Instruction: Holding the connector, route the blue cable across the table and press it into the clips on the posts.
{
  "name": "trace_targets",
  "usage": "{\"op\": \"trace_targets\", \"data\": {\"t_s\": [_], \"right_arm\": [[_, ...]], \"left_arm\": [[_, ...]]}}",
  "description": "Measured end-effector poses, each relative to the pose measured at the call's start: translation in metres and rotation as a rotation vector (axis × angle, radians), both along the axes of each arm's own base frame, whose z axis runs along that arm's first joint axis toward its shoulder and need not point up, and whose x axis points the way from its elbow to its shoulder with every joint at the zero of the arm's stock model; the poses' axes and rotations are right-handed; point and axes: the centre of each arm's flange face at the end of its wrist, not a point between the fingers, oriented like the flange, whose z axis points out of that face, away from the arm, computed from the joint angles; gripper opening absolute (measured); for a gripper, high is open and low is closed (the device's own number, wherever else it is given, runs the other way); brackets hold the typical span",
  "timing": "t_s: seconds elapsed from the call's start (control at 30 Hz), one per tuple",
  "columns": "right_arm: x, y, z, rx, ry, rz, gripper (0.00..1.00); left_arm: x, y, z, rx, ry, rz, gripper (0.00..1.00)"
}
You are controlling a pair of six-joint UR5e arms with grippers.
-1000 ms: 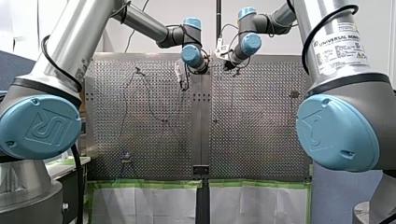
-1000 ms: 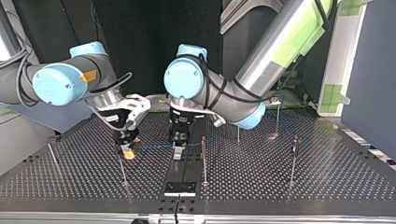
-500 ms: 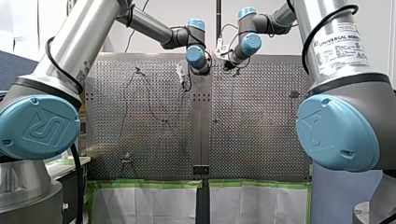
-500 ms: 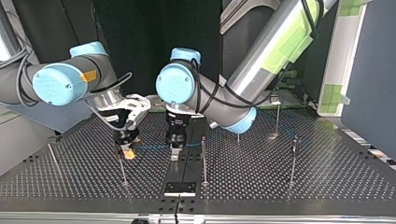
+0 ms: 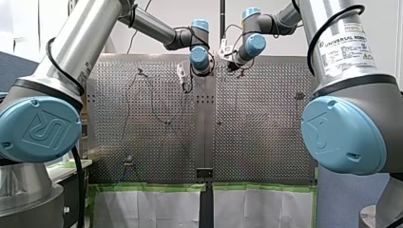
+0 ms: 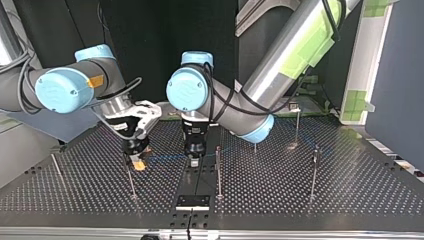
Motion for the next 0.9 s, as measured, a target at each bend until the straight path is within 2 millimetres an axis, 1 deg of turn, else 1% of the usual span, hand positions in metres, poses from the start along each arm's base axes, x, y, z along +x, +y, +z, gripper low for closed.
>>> {"op": "trace_targets", "data": {"t_s": [0.13,0.3,0.47,0.57,0.7,0.9], "right_arm": [[0.002,0.002,-0.001,0.003,0.0,0.007,0.0],[0.003,0.005,-0.008,0.015,0.006,0.01,0.0],[0.001,0.008,-0.021,0.038,0.02,0.01,0.0],[0.0,0.01,-0.027,0.05,0.025,0.01,0.0],[-0.001,0.011,-0.033,0.062,0.029,0.008,0.0],[-0.007,0.017,-0.057,0.105,0.052,0.004,0.0]], "left_arm": [[-0.003,0.0,-0.004,0.008,0.011,0.009,0.0],[-0.012,-0.001,-0.02,0.033,0.048,0.005,0.0],[-0.027,0.001,-0.038,0.065,0.088,0.018,0.0],[-0.034,0.002,-0.044,0.063,0.086,0.019,0.0],[-0.04,0.004,-0.054,0.056,0.079,0.019,0.0],[-0.045,0.007,-0.076,0.051,0.078,0.013,0.0]]}}
